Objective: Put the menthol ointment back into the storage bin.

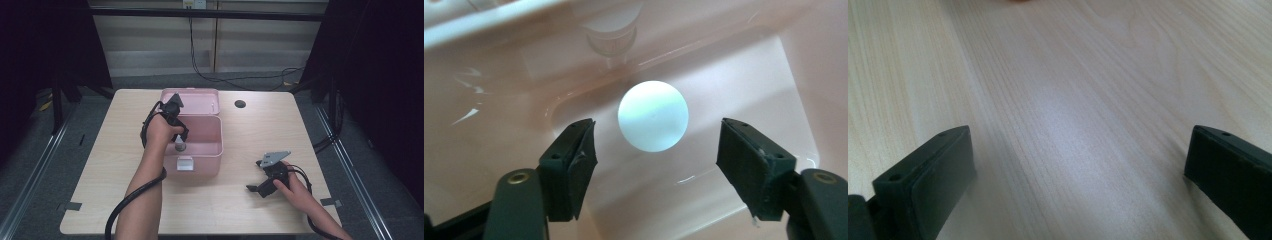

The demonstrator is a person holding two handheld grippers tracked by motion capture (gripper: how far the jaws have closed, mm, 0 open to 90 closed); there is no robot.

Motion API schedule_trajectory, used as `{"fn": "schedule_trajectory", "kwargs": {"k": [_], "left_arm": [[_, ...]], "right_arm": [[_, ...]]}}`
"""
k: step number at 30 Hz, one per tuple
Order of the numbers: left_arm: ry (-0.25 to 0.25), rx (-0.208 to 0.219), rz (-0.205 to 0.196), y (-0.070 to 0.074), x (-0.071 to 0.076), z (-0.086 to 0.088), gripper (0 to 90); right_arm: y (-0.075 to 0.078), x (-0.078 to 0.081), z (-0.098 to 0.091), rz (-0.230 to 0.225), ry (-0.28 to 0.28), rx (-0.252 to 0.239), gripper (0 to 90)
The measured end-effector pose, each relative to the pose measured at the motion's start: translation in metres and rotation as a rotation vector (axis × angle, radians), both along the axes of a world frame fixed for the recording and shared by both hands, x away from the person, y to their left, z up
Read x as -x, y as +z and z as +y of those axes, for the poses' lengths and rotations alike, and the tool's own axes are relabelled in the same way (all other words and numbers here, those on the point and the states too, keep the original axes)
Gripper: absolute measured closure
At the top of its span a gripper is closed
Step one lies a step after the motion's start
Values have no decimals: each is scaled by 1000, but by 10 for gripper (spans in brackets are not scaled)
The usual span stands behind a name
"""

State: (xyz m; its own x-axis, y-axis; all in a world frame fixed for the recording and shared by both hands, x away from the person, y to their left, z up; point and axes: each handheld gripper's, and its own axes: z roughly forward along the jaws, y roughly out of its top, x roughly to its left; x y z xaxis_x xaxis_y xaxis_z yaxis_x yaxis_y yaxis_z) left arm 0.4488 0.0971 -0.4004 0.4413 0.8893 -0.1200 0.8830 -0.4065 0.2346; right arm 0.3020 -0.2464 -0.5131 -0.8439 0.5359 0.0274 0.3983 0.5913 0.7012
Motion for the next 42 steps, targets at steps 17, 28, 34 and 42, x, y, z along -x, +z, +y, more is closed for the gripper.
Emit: {"fn": "schedule_trajectory", "kwargs": {"k": [17, 28, 34, 42], "left_arm": [[-31, 6, 1, 26, 11, 11, 269], [-56, 8, 3, 37, 18, 18, 244], [-60, 17, -2, 48, 24, 21, 242], [-75, 22, -7, 63, 33, 29, 238]], "right_arm": [[0, 1, 0, -1, -5, 0, 0], [0, 1, 0, -1, -5, -1, 0], [0, 1, 0, -1, -6, -1, 0], [0, 1, 0, -1, -6, -1, 0]]}}
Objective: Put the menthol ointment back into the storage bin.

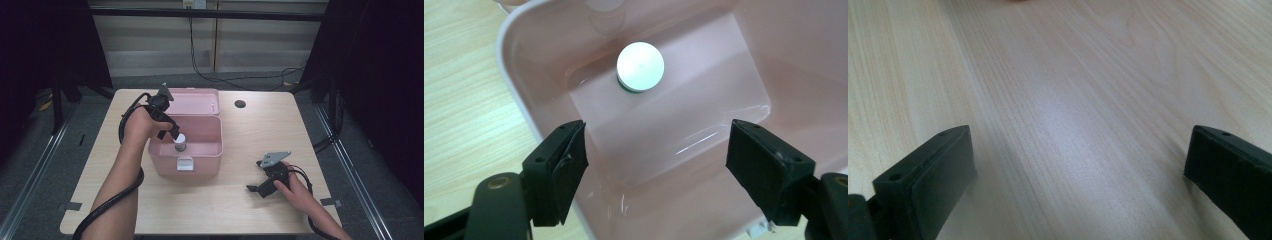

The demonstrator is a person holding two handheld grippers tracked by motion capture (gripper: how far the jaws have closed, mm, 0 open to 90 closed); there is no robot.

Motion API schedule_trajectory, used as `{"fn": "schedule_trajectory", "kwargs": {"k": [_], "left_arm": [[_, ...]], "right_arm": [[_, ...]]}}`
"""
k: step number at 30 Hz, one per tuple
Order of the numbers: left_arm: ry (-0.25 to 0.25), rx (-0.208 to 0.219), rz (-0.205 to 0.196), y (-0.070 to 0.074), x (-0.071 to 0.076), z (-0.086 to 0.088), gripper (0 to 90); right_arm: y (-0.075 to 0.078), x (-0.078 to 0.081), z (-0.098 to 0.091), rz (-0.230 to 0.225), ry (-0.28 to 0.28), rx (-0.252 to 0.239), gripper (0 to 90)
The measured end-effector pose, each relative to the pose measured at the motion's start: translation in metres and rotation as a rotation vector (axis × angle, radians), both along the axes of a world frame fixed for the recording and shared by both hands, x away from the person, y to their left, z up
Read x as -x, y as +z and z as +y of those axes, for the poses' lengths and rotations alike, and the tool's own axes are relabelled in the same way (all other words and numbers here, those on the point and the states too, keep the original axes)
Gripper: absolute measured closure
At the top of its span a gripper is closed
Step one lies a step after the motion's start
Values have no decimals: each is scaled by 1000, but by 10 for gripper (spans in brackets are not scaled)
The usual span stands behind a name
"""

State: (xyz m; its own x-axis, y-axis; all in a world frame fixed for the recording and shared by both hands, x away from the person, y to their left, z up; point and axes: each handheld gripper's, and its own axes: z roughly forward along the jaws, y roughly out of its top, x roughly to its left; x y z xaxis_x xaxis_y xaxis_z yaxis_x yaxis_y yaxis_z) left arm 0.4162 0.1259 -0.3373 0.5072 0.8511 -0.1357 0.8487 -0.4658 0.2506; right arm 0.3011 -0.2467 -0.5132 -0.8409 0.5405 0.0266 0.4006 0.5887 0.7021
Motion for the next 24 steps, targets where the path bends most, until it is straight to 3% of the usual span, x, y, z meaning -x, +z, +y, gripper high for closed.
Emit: {"fn": "schedule_trajectory", "kwargs": {"k": [4, 16, 24], "left_arm": [[11, 7, 14, 4, 6, 7, 238], [65, 27, -3, 13, 22, 43, 238], [69, 39, -7, 14, 35, 66, 238]], "right_arm": [[0, 0, 0, 0, 0, 0, 0], [0, 0, 0, 0, 0, 0, 0], [0, 0, 0, 0, 0, 0, 0]]}}
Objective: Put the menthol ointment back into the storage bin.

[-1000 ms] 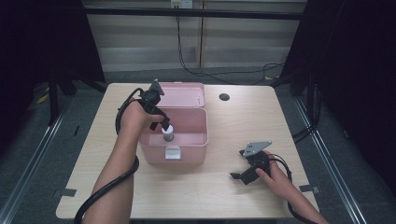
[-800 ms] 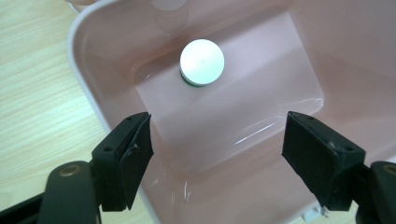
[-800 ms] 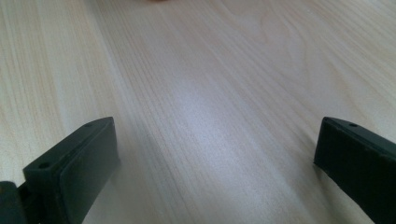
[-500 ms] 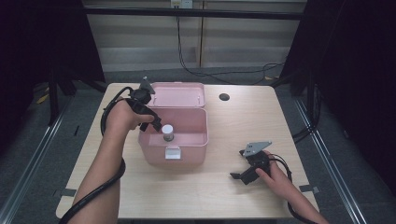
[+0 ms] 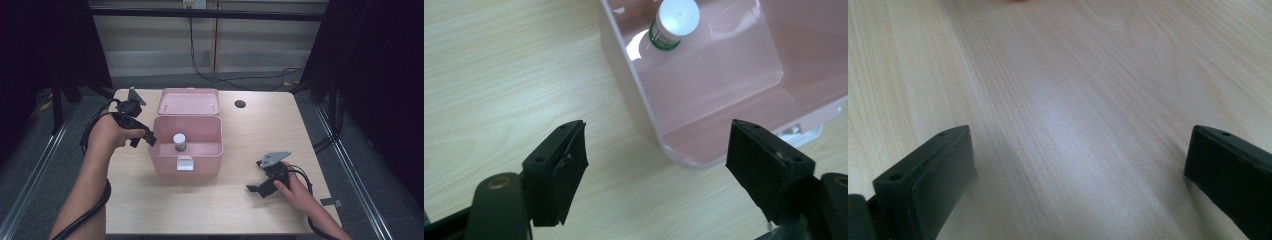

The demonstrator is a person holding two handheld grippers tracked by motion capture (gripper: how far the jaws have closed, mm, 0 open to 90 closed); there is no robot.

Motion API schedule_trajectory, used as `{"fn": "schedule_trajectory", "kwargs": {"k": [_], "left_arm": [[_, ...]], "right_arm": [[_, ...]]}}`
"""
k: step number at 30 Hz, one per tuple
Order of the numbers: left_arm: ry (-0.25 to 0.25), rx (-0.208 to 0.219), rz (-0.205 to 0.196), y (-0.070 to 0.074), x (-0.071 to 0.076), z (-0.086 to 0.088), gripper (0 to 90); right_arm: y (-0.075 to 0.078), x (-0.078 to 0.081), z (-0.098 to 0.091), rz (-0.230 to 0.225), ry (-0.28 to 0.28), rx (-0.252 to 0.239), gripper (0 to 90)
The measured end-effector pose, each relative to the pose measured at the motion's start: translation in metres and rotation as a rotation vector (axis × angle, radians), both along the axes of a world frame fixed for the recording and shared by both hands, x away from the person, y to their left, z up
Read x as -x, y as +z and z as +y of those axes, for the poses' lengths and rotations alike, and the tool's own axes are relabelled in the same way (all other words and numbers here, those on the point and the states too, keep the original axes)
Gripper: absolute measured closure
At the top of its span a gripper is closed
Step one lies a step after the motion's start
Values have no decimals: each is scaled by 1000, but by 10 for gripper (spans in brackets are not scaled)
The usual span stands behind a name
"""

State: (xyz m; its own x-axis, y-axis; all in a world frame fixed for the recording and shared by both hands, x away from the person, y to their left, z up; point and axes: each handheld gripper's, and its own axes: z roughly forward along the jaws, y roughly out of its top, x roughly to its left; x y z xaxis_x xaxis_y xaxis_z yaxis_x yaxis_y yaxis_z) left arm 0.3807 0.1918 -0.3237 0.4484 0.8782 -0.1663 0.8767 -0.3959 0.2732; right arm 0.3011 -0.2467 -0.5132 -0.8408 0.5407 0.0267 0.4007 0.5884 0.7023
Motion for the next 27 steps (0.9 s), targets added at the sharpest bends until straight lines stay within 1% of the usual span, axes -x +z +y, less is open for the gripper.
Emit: {"fn": "schedule_trajectory", "kwargs": {"k": [6, 9, 15, 18, 19, 20, 25, 27], "left_arm": [[-3, 9, -12, -2, 10, 12, 238], [-16, -5, -7, -5, 16, 17, 239], [-30, 2, -9, -14, 28, 27, 240], [-35, 8, -17, -19, 32, 31, 240], [-44, 10, -18, -20, 34, 32, 240], [-37, 14, -23, -22, 35, 33, 240], [-49, 24, -25, -31, 43, 36, 241], [-56, 20, -24, -37, 45, 35, 241]], "right_arm": [[0, 0, 0, 0, 0, 0, 0], [0, 0, 0, -1, -1, -1, 0], [0, 0, 0, -1, -1, -1, 0], [0, 0, 0, -1, -1, -1, 0], [0, 0, 0, -2, 0, -1, 0], [0, 0, 0, -2, 0, -1, 0], [0, 0, 0, -2, -1, -1, 0], [0, 0, 0, -1, -1, -1, 0]]}}
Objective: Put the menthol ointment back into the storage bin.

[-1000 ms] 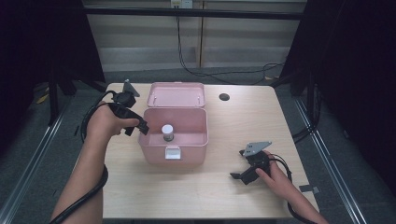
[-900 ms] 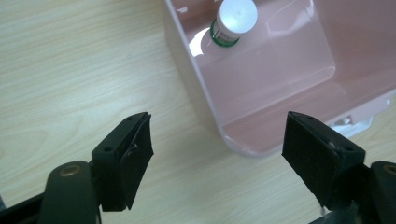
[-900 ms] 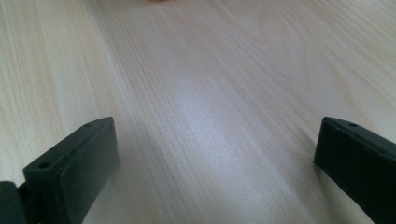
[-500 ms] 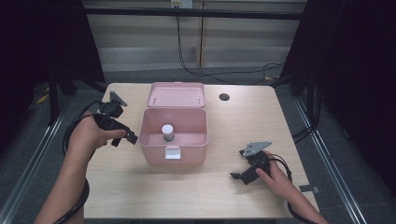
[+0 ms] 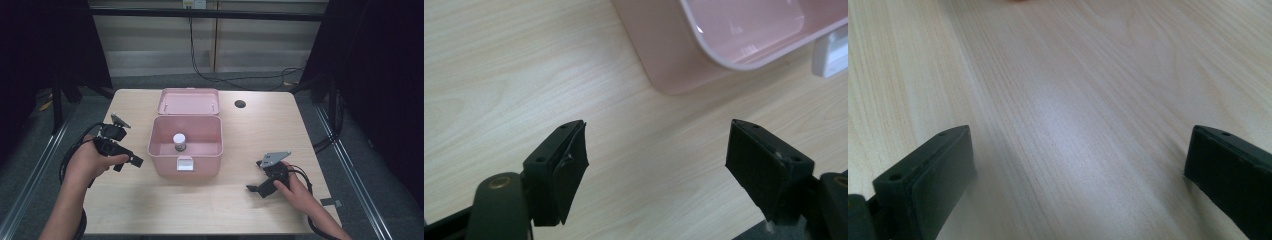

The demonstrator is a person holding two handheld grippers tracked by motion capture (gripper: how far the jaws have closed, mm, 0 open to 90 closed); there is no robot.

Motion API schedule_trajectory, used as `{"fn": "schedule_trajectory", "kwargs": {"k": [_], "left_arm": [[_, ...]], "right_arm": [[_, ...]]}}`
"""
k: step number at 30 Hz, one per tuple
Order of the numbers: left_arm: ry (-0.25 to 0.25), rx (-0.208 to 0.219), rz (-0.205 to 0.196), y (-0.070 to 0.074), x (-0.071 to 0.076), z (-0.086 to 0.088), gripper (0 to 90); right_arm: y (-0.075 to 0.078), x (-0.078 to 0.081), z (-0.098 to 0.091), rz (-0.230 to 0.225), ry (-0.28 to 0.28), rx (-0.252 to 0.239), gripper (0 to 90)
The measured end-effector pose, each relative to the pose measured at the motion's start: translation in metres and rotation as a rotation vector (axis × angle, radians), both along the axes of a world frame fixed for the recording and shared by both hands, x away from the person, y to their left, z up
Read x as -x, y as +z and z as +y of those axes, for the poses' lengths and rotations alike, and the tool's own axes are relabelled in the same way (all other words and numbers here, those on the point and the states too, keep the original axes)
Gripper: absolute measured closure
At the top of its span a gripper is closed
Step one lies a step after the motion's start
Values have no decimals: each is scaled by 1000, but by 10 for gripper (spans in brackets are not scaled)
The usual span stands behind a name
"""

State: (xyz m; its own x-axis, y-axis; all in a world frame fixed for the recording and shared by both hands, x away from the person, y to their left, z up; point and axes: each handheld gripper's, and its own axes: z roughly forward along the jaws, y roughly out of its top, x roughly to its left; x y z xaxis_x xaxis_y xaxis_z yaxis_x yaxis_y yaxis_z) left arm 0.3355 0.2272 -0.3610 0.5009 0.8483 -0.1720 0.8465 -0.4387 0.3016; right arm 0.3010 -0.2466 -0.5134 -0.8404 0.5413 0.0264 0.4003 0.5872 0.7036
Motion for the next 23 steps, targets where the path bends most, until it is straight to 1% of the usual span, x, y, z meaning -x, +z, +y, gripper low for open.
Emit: {"fn": "schedule_trajectory", "kwargs": {"k": [9, 10, 12, 15, 18, 20, 23], "left_arm": [[-27, 21, 4, -30, 7, -7, 241], [-29, 21, 10, -34, 8, -8, 241], [-29, 18, 7, -42, 9, -9, 241], [-32, 24, 0, -52, 12, -11, 241], [-33, 47, 2, -62, 14, -11, 241], [-30, 49, 0, -68, 14, -12, 241], [-29, 48, 9, -73, 14, -14, 241]], "right_arm": [[0, 0, 0, 3, 0, 1, 0], [0, 0, 0, 3, 0, 1, 0], [0, 0, 0, 3, 0, 1, 0], [0, 0, 0, 2, -1, 1, 0], [0, 0, 0, 3, 0, 1, 0], [0, 0, 0, 3, 0, 2, 0], [0, 0, 0, 2, -1, 1, 0]]}}
